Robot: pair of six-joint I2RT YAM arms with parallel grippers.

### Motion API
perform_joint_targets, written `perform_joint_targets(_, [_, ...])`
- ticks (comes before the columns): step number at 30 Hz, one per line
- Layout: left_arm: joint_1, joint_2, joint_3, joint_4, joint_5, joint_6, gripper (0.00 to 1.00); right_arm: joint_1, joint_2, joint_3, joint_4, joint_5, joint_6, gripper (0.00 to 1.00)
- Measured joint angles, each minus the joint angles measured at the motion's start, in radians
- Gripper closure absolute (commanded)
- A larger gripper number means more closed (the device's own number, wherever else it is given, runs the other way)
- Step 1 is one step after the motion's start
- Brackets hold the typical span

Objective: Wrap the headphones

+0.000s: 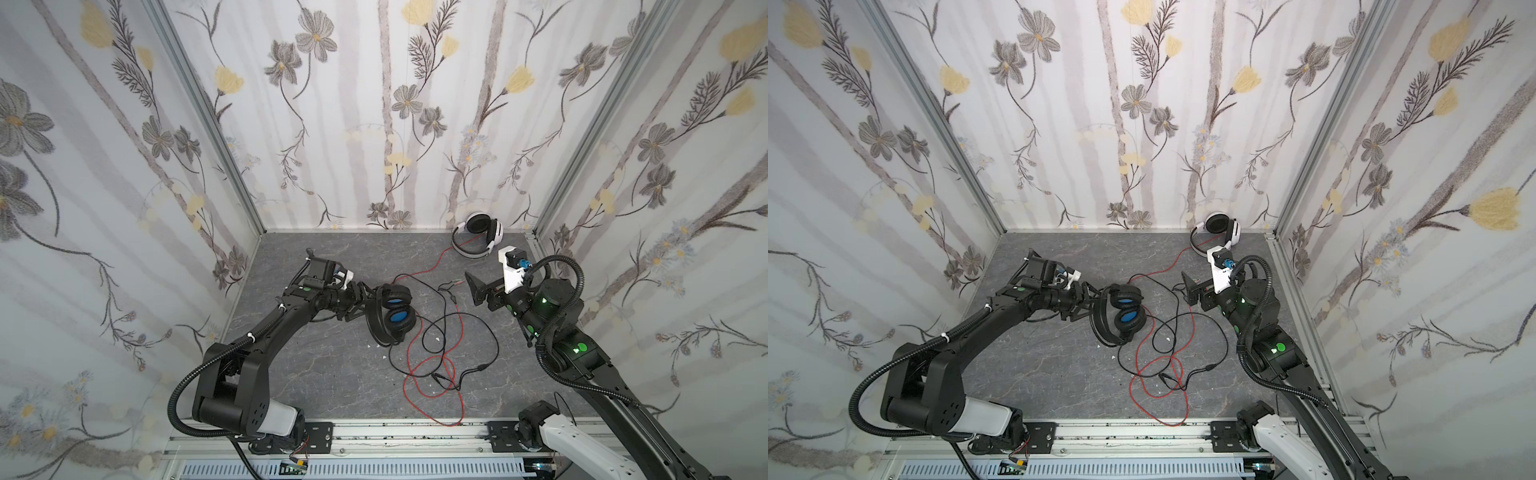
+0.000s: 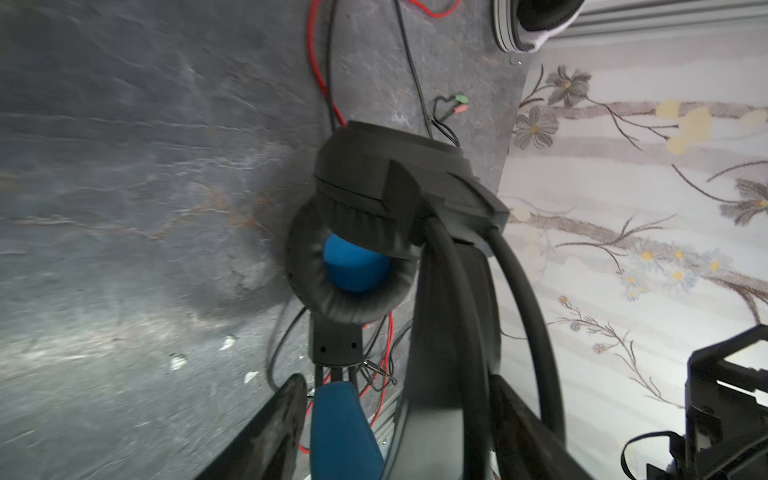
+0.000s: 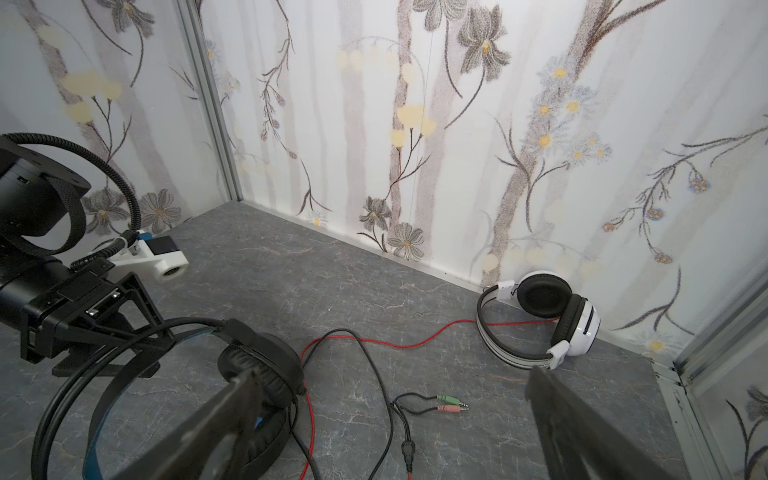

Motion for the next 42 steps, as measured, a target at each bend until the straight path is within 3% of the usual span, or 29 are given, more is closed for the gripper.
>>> perform_joint_targets(5, [0.096, -0.007, 0.008, -0.142, -0.097, 0.1, 0.0, 0.002, 0.017, 0.013, -0.004, 0.018, -0.003, 0.0])
perform_joint_targets(15, [0.114, -0.138, 0.04, -0.306, -0.443, 0.146, 0.0, 0.013, 0.064, 0.044, -0.059, 0.061, 0.003, 0.0])
perform_joint_targets(23, [0.085, -0.303, 0.003, -0.365, -0.557, 0.074, 0.0, 0.021, 0.078, 0.04, -0.083, 0.075, 0.016, 0.0])
perform_joint_targets(26, [0.032, -0.346, -0.018, -0.378, -0.587, 0.026, 0.0, 0.022, 0.088, 0.043, -0.085, 0.076, 0.016, 0.0])
perform_joint_targets(34, [-0.259, -0.409, -0.223, -0.373, -0.72, -0.236, 0.0, 0.028, 0.101, 0.045, -0.089, 0.082, 0.025, 0.0])
perform_joint_targets(37, [-0.31, -0.41, -0.277, -0.349, -0.775, -0.338, 0.0, 0.032, 0.105, 0.05, -0.089, 0.093, 0.027, 0.0])
perform_joint_targets(42, [-0.319, -0.42, -0.345, -0.319, -0.851, -0.452, 0.0, 0.036, 0.11, 0.051, -0.089, 0.093, 0.027, 0.0])
